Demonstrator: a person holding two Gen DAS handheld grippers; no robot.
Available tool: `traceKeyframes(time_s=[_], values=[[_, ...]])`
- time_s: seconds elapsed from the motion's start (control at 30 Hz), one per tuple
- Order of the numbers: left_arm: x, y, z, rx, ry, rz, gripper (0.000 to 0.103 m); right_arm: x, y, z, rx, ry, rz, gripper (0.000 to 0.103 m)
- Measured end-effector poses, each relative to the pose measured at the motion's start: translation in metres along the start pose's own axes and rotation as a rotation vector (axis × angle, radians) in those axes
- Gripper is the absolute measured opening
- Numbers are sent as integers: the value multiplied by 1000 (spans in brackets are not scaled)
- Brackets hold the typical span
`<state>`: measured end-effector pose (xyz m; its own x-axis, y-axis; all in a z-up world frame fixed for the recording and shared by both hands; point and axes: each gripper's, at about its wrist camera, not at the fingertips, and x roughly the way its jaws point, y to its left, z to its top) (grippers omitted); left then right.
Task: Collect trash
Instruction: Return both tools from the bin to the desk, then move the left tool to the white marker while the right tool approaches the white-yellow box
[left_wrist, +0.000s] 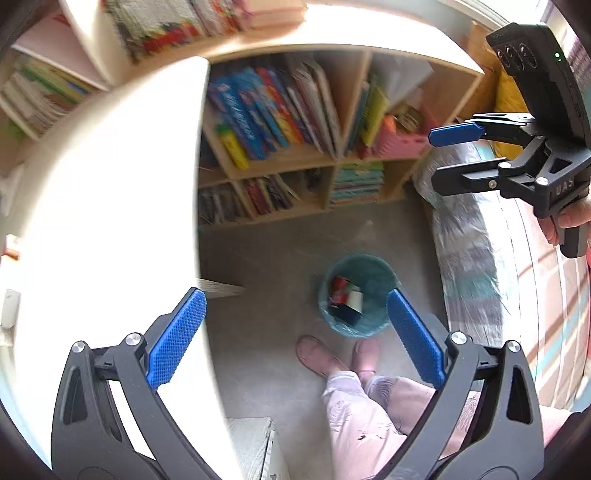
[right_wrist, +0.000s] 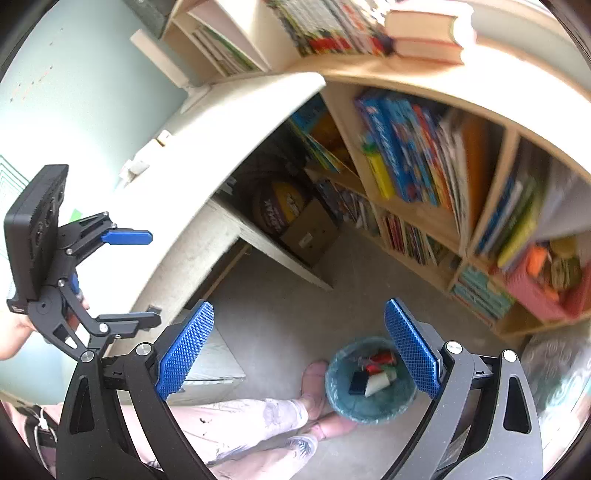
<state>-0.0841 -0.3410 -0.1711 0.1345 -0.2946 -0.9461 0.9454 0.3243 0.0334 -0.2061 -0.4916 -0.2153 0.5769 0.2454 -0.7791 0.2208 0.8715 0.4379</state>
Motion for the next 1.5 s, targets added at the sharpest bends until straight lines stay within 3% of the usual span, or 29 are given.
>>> traceKeyframes(time_s=[0.3,0.37,0.7,1.2,1.5], values=[[-46,29,0,-76,-81,81,96,-10,32,37,-81,-19,22,93],[-54,35,1,-57,-53,73,96,-12,38,44,-95,-12,33,93],[-85,73,-12,-223,-173,131,96,-19,72,80,-232,-25,29,93],[-114,136,-88,-487,-220,214,96,16,157,112,-466,35,111,93],[-128,185,-146,-641,-204,299,96,65,220,136,-602,116,115,93]])
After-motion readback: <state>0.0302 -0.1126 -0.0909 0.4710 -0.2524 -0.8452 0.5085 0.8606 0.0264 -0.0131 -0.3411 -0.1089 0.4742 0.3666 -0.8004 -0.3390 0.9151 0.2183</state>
